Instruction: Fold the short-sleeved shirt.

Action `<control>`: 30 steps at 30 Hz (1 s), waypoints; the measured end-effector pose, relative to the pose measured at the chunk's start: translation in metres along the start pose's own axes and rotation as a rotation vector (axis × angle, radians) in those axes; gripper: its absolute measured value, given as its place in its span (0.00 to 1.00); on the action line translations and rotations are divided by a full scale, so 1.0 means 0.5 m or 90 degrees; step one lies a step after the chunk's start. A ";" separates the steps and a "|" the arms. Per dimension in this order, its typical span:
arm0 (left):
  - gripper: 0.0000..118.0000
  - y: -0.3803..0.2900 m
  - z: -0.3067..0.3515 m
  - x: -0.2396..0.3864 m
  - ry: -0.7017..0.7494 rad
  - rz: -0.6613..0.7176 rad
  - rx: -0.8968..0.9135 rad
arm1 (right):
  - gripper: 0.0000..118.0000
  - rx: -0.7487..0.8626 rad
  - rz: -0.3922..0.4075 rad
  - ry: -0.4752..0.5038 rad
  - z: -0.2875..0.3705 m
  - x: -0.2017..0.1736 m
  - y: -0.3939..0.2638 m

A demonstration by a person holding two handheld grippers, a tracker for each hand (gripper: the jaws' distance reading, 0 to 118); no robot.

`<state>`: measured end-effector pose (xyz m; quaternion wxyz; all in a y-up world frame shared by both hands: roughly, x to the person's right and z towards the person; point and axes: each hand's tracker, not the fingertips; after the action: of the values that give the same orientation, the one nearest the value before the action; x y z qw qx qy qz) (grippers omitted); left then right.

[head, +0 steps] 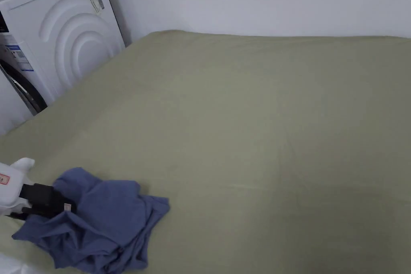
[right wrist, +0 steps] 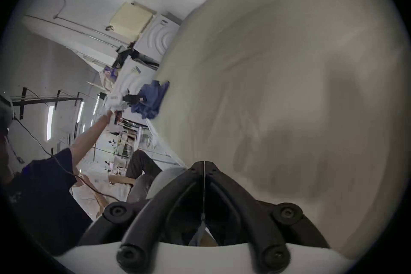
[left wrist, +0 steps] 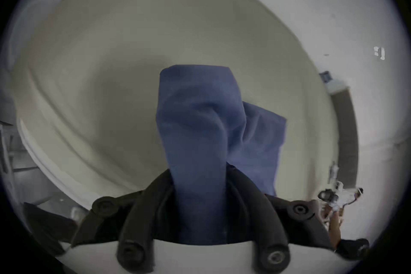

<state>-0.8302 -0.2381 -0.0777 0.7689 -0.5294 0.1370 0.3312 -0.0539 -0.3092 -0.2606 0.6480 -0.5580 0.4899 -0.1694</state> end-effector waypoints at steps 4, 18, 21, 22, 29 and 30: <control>0.88 -0.005 -0.054 -0.029 0.055 -0.005 0.016 | 0.02 -0.020 0.002 -0.003 -0.016 -0.002 -0.023; 0.00 -0.127 0.313 0.216 0.285 -0.136 0.222 | 0.02 0.059 0.154 -0.049 0.090 -0.149 -0.011; 0.00 -0.210 0.302 0.376 0.328 -0.257 0.265 | 0.02 0.092 0.211 -0.179 0.138 -0.185 0.005; 0.00 -0.247 0.292 0.437 0.296 -0.264 0.285 | 0.02 0.107 0.223 -0.202 0.162 -0.194 0.011; 0.00 -0.497 0.129 0.859 -0.066 -0.328 0.336 | 0.03 0.206 0.251 -0.381 0.325 -0.253 0.047; 0.00 -0.525 0.102 0.918 -0.049 -0.353 0.346 | 0.03 0.232 0.238 -0.437 0.336 -0.263 0.049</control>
<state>-0.3245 -0.0823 -0.1253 0.9460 -0.3108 0.0425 0.0821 0.0160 -0.1071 -0.2410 0.8810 -0.3598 0.3006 0.0630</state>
